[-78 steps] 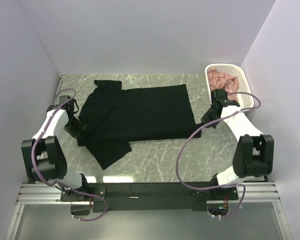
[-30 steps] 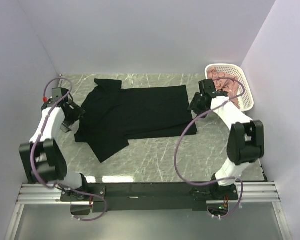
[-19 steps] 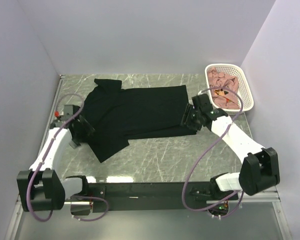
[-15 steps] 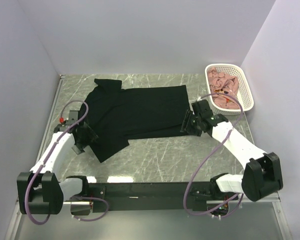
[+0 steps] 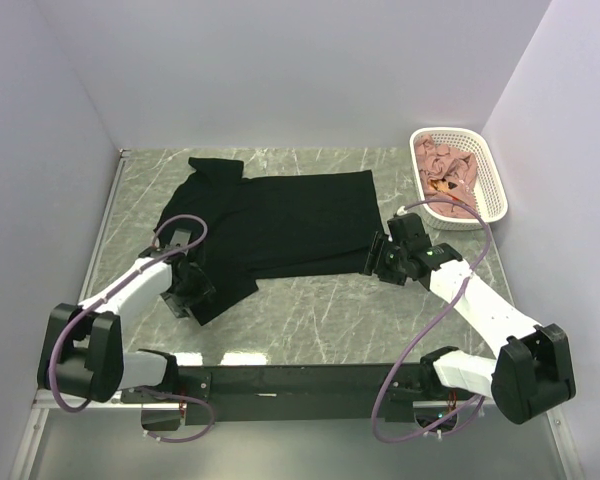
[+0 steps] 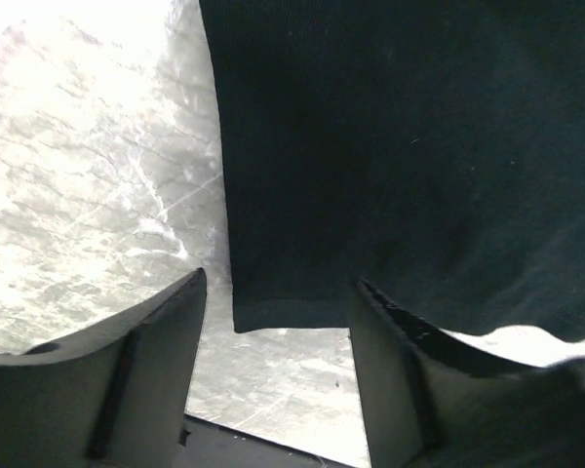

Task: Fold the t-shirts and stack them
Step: Fold the tshirt

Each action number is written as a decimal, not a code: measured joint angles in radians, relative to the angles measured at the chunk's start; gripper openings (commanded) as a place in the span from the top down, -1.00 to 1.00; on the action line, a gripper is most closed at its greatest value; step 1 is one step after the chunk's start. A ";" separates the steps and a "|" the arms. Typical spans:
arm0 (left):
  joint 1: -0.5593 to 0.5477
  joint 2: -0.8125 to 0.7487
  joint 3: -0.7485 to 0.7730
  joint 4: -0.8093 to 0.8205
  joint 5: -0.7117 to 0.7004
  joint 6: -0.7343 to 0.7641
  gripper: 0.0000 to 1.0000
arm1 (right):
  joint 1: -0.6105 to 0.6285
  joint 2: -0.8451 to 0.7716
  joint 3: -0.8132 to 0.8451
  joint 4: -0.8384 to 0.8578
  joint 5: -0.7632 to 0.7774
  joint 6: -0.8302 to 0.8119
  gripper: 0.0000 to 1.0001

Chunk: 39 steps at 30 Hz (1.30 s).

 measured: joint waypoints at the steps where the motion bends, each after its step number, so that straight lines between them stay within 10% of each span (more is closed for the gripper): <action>1: -0.006 0.003 -0.003 0.002 -0.004 -0.007 -0.17 | 0.000 0.000 -0.001 0.001 0.000 0.000 -0.27; 13: -0.060 0.061 -0.010 0.034 -0.023 -0.058 0.98 | 0.000 0.002 -0.026 0.039 -0.023 -0.010 -0.26; 22: -0.063 0.083 0.075 -0.015 -0.075 -0.046 0.99 | 0.000 0.003 -0.026 0.043 -0.022 -0.013 -0.25; 39: -0.063 0.522 0.755 0.017 -0.243 0.180 0.99 | 0.000 -0.003 -0.026 0.019 -0.018 -0.019 -0.25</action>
